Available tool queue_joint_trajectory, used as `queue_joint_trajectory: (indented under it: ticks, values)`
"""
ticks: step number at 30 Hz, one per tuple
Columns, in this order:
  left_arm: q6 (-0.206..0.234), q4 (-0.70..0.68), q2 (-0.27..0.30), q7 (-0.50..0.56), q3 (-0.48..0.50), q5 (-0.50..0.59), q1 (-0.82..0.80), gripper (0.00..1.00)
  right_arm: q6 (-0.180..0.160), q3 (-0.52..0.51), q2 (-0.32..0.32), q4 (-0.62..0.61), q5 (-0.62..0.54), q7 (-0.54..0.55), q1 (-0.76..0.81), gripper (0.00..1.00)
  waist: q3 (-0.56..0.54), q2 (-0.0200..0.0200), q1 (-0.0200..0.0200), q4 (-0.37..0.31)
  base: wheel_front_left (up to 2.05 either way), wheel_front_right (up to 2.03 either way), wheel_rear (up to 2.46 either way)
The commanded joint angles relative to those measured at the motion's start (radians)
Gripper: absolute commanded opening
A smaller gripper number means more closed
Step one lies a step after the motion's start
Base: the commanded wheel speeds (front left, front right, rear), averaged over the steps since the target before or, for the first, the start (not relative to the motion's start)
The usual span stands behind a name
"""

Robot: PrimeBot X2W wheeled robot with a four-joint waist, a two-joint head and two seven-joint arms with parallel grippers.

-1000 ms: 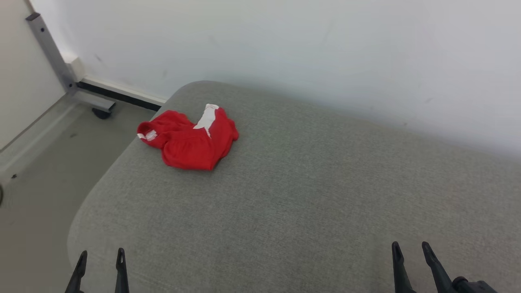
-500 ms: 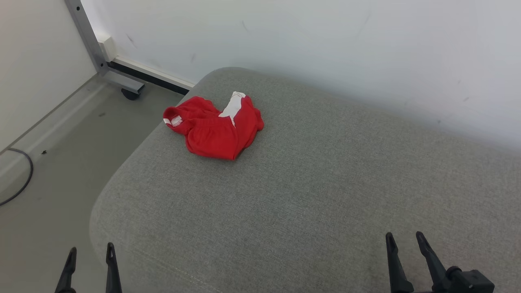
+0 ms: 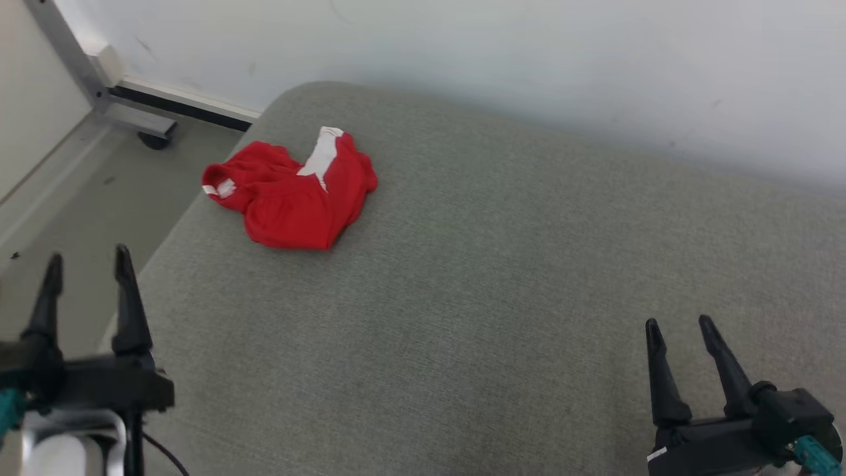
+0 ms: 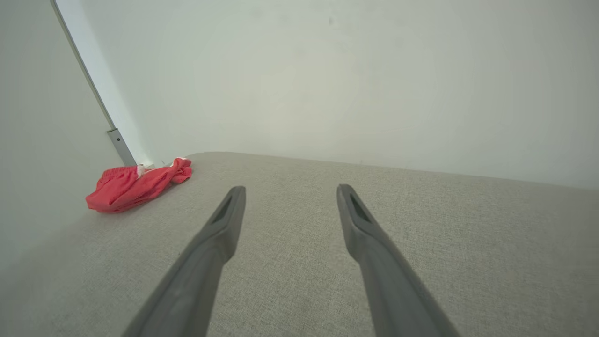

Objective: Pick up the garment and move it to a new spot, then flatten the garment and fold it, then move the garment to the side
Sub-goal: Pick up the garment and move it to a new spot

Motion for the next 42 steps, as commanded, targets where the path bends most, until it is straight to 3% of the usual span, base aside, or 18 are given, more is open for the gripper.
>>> queue_joint_trajectory:
  ticks: [1,9,17,25,37,42]
  values:
    - [-0.003,0.005,0.010,0.001,0.009,-0.010,-0.040,1.00,-0.003,-0.007,-0.012,-0.008,-0.006,0.002,-0.019,1.00,0.127,-0.0001,-0.0001,-0.127,0.00,0.00,0.00]
    - [0.012,0.041,0.077,0.036,0.063,-0.046,-0.272,1.00,-0.003,-0.032,-0.025,-0.039,0.007,-0.019,-0.099,1.00,0.288,-0.0001,-0.0001,-0.287,0.00,0.00,0.00]
    - [-0.001,0.120,0.163,0.116,0.069,-0.049,-0.417,1.00,-0.003,-0.029,-0.021,-0.058,0.012,-0.042,-0.149,1.00,0.367,-0.0001,-0.0001,-0.379,0.00,0.00,0.00]
    - [-0.015,0.227,0.217,0.184,0.082,-0.071,-0.462,1.00,-0.003,-0.033,-0.021,-0.080,0.003,-0.045,-0.164,1.00,0.375,-0.0001,-0.0001,-0.410,0.00,0.00,0.00]
    - [-0.011,0.415,0.269,0.442,0.099,-0.137,-0.435,1.00,-0.003,-0.030,-0.023,-0.090,0.003,-0.034,-0.152,1.00,0.337,-0.0001,-0.0001,-0.445,0.00,0.00,0.00]
    - [-0.013,0.462,0.264,0.550,0.094,-0.167,-0.439,1.00,-0.003,-0.030,-0.018,-0.098,0.002,-0.033,-0.146,1.00,0.338,-0.0001,-0.0001,-0.458,0.00,0.00,0.00]
